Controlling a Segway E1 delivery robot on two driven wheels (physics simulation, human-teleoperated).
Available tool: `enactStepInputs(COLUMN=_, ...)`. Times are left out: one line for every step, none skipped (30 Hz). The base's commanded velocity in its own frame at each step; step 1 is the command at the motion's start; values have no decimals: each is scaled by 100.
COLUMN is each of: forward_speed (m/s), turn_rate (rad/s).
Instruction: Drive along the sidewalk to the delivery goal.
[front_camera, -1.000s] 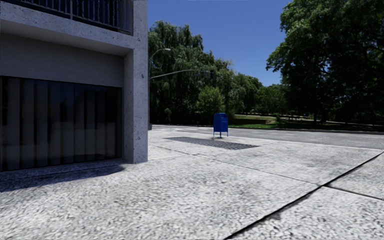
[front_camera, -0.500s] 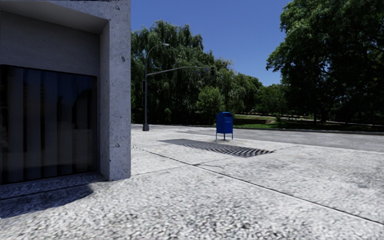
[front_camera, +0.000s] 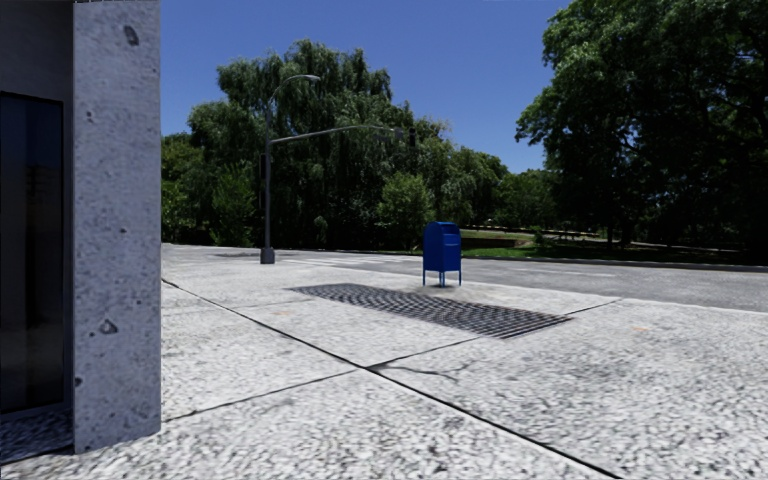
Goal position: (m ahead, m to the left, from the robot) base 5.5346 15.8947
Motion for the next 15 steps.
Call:
enactStepInputs(forward_speed=200, turn_rate=0)
enactStepInputs(forward_speed=200, turn_rate=0)
enactStepInputs(forward_speed=200, turn_rate=0)
enactStepInputs(forward_speed=200, turn_rate=0)
enactStepInputs(forward_speed=200, turn_rate=0)
enactStepInputs(forward_speed=200, turn_rate=0)
enactStepInputs(forward_speed=200, turn_rate=0)
enactStepInputs(forward_speed=200, turn_rate=0)
enactStepInputs(forward_speed=200, turn_rate=0)
enactStepInputs(forward_speed=200, turn_rate=0)
enactStepInputs(forward_speed=200, turn_rate=0)
enactStepInputs(forward_speed=200, turn_rate=3)
enactStepInputs(forward_speed=200, turn_rate=3)
enactStepInputs(forward_speed=200, turn_rate=11)
enactStepInputs(forward_speed=200, turn_rate=16)
